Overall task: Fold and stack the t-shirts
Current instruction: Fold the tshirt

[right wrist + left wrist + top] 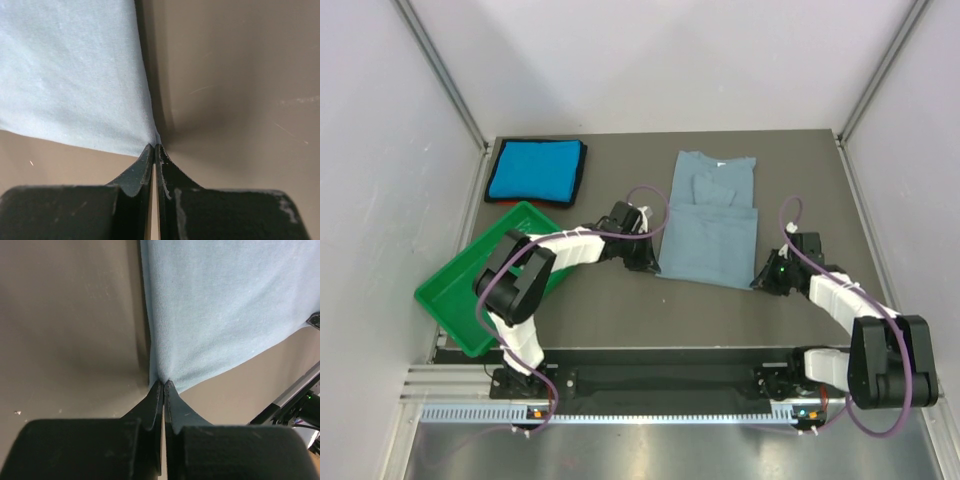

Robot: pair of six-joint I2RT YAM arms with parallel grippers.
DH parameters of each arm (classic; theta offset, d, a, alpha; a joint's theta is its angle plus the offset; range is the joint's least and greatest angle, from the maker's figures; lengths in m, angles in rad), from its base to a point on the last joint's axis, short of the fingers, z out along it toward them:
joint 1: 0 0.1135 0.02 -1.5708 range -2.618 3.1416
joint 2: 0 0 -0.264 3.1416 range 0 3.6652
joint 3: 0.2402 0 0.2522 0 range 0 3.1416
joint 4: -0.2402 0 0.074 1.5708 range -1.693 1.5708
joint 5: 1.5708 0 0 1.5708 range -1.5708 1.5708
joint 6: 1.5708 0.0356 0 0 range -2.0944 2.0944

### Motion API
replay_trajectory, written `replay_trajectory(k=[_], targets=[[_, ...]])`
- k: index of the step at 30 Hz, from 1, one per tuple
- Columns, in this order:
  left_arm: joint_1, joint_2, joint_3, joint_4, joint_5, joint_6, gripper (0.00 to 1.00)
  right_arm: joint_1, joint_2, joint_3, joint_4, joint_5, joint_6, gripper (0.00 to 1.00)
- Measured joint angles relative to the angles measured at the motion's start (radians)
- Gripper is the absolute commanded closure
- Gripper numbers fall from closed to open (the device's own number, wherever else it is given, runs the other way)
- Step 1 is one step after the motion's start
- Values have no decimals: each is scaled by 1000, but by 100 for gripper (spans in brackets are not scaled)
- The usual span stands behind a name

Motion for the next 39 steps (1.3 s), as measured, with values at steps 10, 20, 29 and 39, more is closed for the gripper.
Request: replay_trajectory(k=[10,20,29,39], targets=[[-11,-6,-2,-14,-27,-8,73,0,-7,8,-47,25,29,67],[-12,-95,-7,-85,-110,-74,56,0,-126,6,-127,58,188,54],[-24,-71,-79,-16,-59,-181,58,0,-145,-89,-39,19,324,54],[-25,-43,-76,6,-59,-216,84,0,-146,-126,48,43,373,77]])
